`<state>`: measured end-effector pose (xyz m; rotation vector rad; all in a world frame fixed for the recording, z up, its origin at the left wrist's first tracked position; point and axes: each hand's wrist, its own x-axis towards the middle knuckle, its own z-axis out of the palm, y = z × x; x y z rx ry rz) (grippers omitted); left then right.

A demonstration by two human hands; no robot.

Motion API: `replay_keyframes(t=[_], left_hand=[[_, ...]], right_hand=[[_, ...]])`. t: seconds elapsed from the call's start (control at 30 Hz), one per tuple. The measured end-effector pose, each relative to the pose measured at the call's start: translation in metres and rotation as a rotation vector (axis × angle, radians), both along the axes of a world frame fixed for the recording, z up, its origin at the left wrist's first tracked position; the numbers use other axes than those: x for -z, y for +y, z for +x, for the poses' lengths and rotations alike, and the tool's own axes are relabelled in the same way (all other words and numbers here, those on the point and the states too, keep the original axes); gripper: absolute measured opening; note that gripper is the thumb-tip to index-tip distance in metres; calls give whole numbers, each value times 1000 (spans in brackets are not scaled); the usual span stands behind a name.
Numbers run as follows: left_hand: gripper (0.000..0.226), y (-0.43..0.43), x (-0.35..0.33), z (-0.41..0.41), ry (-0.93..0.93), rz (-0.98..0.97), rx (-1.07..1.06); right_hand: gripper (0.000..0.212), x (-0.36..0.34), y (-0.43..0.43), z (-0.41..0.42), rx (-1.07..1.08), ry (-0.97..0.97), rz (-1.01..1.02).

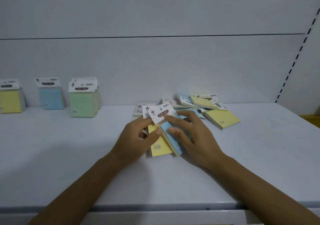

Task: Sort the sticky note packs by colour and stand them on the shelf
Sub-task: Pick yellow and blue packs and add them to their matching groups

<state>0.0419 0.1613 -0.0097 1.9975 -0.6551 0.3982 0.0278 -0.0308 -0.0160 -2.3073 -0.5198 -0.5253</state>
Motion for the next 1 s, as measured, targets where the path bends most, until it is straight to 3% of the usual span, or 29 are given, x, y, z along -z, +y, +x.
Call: replay_keyframes(t=[0.17,0.33,0.47,0.57,0.7,0.87,1.0], left_hand=[[35,2,4,7,-208,123,-83],[39,4,8,11,-433,236,-189],[38,-1,7,6,-632,207,-212],[36,-1,5,-2,-486,167,-128],[35,-4,1,-2,-65,224,-147],[27,0,2,3,130,181,-144],[27,2,-6,-4,208,172,-151]], right_hand=[[83,-1,-1,4,24,204,253],[54,-4,-3,7,-55,270,461],[50,-6,-7,7,-96,307,613],[39,-9,-4,5,-100,351,594],[40,-11,1,9,4,418,450],[61,-18,19,13,206,507,254],[63,-23,42,0,401,463,227]])
